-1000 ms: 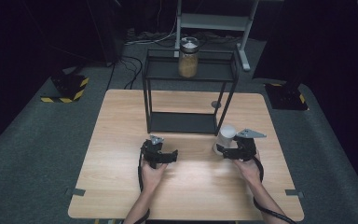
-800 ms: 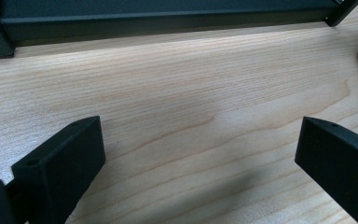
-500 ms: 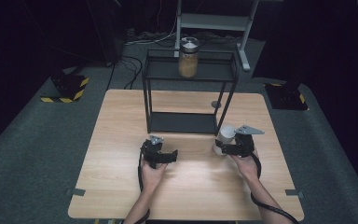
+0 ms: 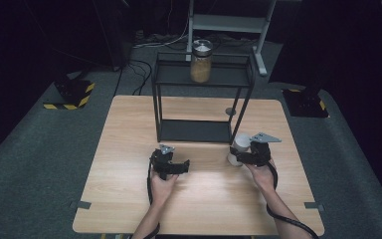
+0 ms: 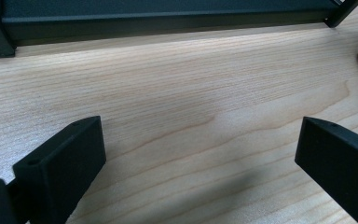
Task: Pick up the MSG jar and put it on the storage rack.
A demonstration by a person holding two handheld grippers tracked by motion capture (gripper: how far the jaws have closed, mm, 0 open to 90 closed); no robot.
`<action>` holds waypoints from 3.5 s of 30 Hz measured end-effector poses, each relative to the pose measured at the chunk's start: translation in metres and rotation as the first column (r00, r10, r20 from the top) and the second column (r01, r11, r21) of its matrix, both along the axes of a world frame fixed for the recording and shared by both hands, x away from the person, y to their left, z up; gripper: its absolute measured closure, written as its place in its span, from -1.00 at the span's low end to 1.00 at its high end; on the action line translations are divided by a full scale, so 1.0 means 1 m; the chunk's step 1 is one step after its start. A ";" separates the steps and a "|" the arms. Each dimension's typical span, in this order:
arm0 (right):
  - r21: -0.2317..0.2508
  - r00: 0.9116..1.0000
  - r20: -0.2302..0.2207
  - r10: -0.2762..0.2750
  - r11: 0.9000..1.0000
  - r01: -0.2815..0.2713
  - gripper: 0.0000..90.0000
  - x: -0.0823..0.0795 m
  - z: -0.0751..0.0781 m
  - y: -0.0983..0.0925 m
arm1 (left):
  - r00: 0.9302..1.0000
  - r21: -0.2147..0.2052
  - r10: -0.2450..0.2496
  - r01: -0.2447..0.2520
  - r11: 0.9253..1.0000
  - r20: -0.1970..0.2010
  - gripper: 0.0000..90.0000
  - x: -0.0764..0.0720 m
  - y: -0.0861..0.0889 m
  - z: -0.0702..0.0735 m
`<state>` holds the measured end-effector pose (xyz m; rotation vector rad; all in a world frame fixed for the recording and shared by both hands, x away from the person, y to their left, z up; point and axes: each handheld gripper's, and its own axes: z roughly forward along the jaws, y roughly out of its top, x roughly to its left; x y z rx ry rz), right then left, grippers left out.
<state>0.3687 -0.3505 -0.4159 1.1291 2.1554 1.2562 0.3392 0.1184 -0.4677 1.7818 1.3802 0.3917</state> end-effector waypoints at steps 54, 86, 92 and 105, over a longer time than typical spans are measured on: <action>-0.027 1.000 0.026 -0.009 1.000 0.010 -0.25 -0.006 0.003 0.002 | 1.000 -0.007 0.000 0.000 1.000 0.000 -0.96 0.000 0.001 0.000; -0.042 0.999 0.023 0.049 0.998 -0.048 -0.23 -0.006 0.030 -0.004 | 1.000 -0.011 0.000 0.000 1.000 0.000 -0.95 0.000 0.002 -0.001; -0.045 0.996 0.029 0.080 0.996 -0.079 -0.24 -0.004 0.043 -0.004 | 1.000 -0.012 -0.001 0.001 1.000 0.000 -0.95 0.000 0.003 -0.001; -0.055 0.988 0.043 0.149 0.988 -0.146 -0.23 -0.001 0.082 0.000 | 1.000 -0.015 -0.001 0.001 1.000 0.000 -0.95 0.000 0.003 -0.001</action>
